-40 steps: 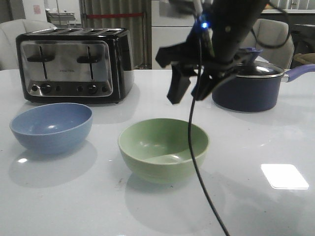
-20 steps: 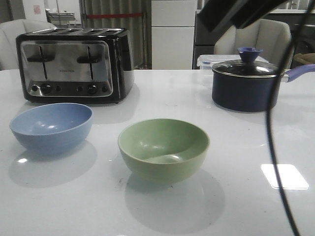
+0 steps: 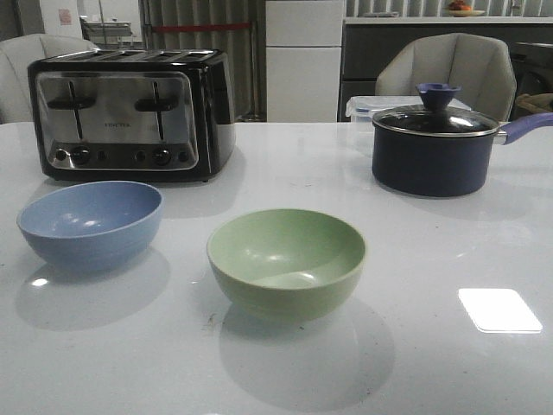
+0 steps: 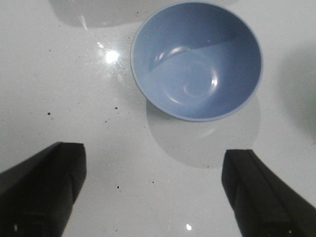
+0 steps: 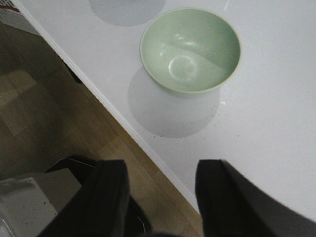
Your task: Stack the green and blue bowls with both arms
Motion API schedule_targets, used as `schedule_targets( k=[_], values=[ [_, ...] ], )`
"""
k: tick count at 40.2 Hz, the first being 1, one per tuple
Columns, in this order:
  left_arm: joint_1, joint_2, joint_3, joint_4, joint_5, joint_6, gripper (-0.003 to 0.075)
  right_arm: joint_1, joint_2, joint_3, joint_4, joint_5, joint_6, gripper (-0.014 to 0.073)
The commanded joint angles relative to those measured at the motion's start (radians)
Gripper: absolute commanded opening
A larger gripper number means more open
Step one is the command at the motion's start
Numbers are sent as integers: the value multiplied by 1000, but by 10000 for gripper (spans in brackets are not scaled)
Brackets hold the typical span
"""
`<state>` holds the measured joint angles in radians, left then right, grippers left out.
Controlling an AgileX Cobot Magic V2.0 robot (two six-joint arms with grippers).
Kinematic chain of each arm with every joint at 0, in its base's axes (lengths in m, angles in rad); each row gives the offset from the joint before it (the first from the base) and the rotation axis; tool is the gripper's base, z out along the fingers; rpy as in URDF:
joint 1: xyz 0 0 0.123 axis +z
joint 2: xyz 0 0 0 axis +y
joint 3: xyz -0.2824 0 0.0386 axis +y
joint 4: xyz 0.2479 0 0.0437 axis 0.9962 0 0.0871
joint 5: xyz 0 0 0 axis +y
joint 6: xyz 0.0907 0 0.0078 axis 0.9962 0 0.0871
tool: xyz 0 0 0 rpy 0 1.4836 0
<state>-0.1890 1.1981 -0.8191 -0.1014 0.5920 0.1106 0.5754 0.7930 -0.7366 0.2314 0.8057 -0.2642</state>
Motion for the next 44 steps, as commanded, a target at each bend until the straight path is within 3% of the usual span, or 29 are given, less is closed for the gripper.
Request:
schedule_targets(
  k=[1, 13, 24, 27, 39, 41, 44],
  values=[
    [-9, 109, -118, -7, -25, 1, 616, -2, -22, -24, 6, -41, -12, 431],
    [-9, 428, -332, 34, 30, 1, 616, -2, -25, -24, 6, -41, -12, 431],
    [-9, 590, -427, 46, 13, -13, 599, -2, -25, -24, 6, -41, -12, 431],
    [-9, 606, -439, 44, 17, -13, 540, -2, -25, -24, 6, -41, -12, 431],
    [-9, 610, -451, 46, 28, -13, 137, -2, -25, -24, 6, -41, -12, 431],
    [-9, 610, -451, 46, 28, -13, 89, -2, -25, -24, 6, -41, -12, 431],
    [-9, 610, -455, 48, 34, -13, 98, -2, -25, -24, 6, -42, -12, 431]
  ],
)
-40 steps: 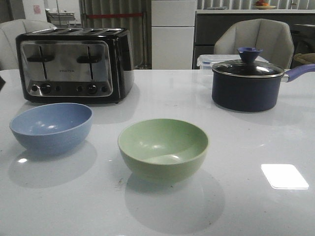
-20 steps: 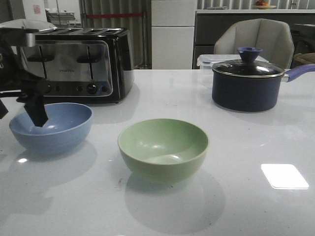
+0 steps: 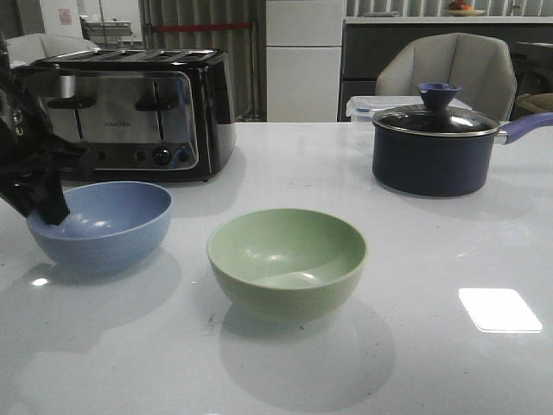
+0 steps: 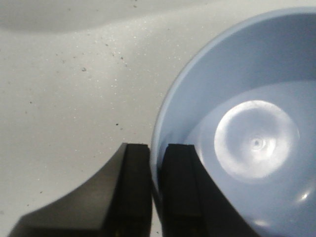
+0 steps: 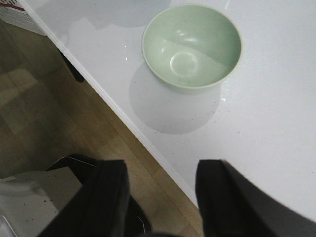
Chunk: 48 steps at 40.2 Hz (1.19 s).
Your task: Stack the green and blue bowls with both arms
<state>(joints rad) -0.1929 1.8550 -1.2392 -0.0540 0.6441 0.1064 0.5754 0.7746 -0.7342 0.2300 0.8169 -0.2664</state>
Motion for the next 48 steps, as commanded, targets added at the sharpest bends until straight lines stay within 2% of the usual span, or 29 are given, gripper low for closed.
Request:
schedule_targets(
  k=[1, 12, 19, 24, 31, 42, 48],
  values=[
    [-5, -49, -39, 1, -12, -8, 98, -2, -6, -27, 7, -54, -10, 431],
    [-8, -105, -174, -17, 157, -8, 98, -2, -6, -27, 7, -58, -10, 431],
    [-8, -146, -277, -130, 251, 41, 98, -2, -6, -27, 7, -70, -10, 431],
    [-24, -155, -325, -263, 319, 126, 98, -2, -6, -27, 7, -72, -10, 431],
    [-112, -155, -327, -353, 313, 186, 98, -2, -6, -27, 7, -73, -10, 431],
    [-324, -124, -328, -291, 228, 178, 101, -2, -6, -27, 7, -71, -10, 431],
    [-389, -57, -341, -277, 226, 178, 101, -2, -6, -27, 7, -70, -10, 431]
  ],
)
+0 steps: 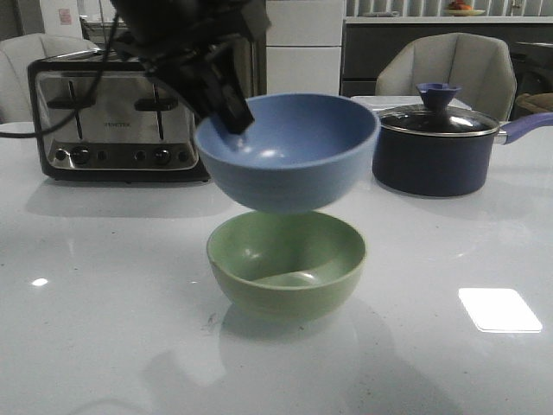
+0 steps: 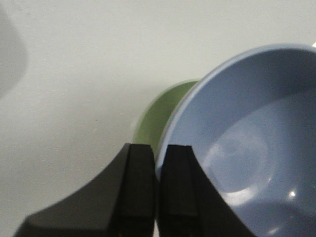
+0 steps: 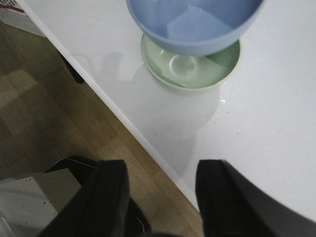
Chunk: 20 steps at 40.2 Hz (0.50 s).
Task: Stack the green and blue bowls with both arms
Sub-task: 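Lower the blue bowl into the green bowl and open the left gripper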
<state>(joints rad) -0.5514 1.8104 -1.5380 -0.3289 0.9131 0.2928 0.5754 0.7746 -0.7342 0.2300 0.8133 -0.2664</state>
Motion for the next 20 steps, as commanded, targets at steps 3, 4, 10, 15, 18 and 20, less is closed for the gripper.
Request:
schedule_targets(
  k=[3, 4, 10, 15, 18, 20],
  values=[
    [-38, 23, -47, 7, -41, -8, 100, -2, -6, -27, 7, -65, -10, 431],
    [-38, 34, -47, 9, -41, -8, 100, -2, -6, -27, 7, -63, -10, 431],
    [-36, 82, -47, 41, -54, -8, 100, -2, -6, -27, 7, -61, -10, 431],
    [-29, 94, -47, 44, -62, -10, 104, -2, -6, -27, 7, -60, -10, 431],
    [-29, 96, -47, 44, -59, -10, 137, -2, -6, -27, 7, -60, -10, 431],
    [-29, 96, -47, 42, -59, -10, 202, -2, -6, -27, 7, -60, -10, 431]
  ],
)
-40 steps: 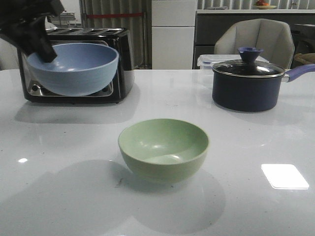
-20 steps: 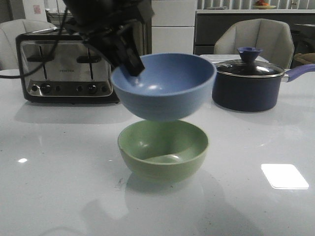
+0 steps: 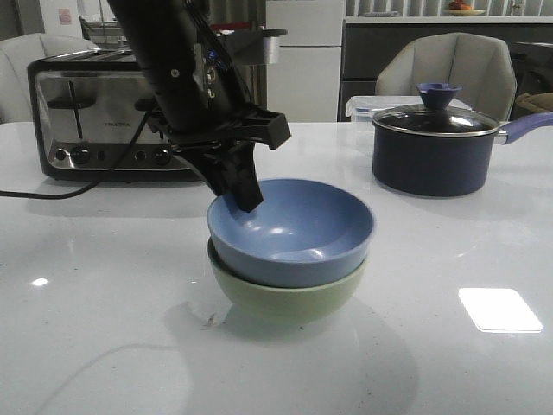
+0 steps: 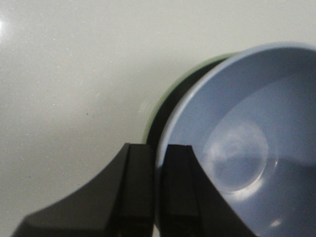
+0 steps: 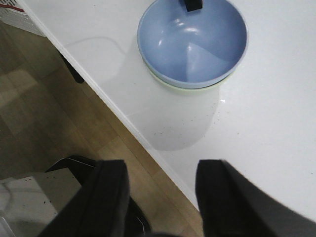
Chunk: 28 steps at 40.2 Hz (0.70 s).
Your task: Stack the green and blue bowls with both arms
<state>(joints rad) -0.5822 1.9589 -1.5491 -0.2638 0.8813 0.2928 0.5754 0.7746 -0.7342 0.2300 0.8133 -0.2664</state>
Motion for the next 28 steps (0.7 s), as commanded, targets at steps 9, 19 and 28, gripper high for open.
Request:
schedule_targets(
  k=[9, 19, 28],
  values=[
    [8, -72, -37, -2, -25, -10, 438, -2, -6, -27, 7, -66, -10, 431],
    [11, -250, -14, 6, 16, -10, 438, -4, -6, -27, -38, -58, 15, 431],
    [-12, -501, 170, 35, -9, -10, 438, -4, -8, -27, -189, -3, 203, 431]
  ],
)
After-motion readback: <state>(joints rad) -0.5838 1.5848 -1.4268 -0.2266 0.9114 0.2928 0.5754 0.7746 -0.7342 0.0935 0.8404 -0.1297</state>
